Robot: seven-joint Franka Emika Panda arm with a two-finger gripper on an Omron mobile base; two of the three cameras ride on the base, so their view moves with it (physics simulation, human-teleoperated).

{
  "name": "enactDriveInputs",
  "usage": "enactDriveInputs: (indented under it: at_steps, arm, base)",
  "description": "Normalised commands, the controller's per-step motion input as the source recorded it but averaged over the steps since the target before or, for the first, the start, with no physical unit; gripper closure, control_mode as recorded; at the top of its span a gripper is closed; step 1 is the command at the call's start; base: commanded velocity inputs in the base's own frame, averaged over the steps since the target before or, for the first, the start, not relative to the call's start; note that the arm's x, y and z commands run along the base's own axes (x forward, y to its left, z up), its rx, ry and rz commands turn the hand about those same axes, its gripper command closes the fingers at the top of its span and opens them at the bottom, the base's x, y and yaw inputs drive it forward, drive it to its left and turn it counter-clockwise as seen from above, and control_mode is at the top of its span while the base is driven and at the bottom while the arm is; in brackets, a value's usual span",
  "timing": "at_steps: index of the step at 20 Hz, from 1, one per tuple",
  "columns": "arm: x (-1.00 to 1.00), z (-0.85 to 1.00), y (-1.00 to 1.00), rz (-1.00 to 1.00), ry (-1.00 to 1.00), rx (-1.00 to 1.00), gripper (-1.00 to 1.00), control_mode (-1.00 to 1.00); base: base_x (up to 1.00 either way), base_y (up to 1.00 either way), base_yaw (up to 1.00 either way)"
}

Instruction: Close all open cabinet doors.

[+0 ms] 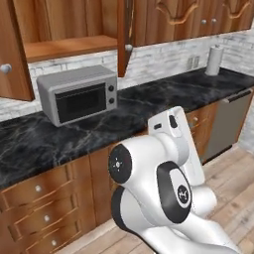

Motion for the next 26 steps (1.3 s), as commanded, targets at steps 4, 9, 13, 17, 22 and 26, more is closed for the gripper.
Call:
enactDriveInputs:
  at_steps: [4, 9, 13, 17, 22, 26]
  arm:
    - [0.00, 0.00, 0.00, 0.00, 0.00, 0.00, -1.00, 1.00]
    - [0.00, 0.00, 0.00, 0.00, 0.00, 0.00, -1.00, 1.00]
    - [0.00, 0.00, 0.00, 0.00, 0.00, 0.00, -1.00, 1.00]
    - [0.00, 0.00, 0.00, 0.00, 0.00, 0.00, -1.00, 1.00]
    - [0.00, 0.00, 0.00, 0.00, 0.00, 0.00, -1.00, 1.00]
    - [0.00, 0.00, 0.00, 0.00, 0.00, 0.00, -1.00, 1.00]
  base:
    - [0.34, 0.00, 0.36]
    - [0.38, 0.00, 0.36]
    - [0.52, 0.00, 0.34]
    - [0.50, 0.00, 0.33]
    - [0.49, -0.04, 0.27]
    - [0.59, 0.00, 0.11]
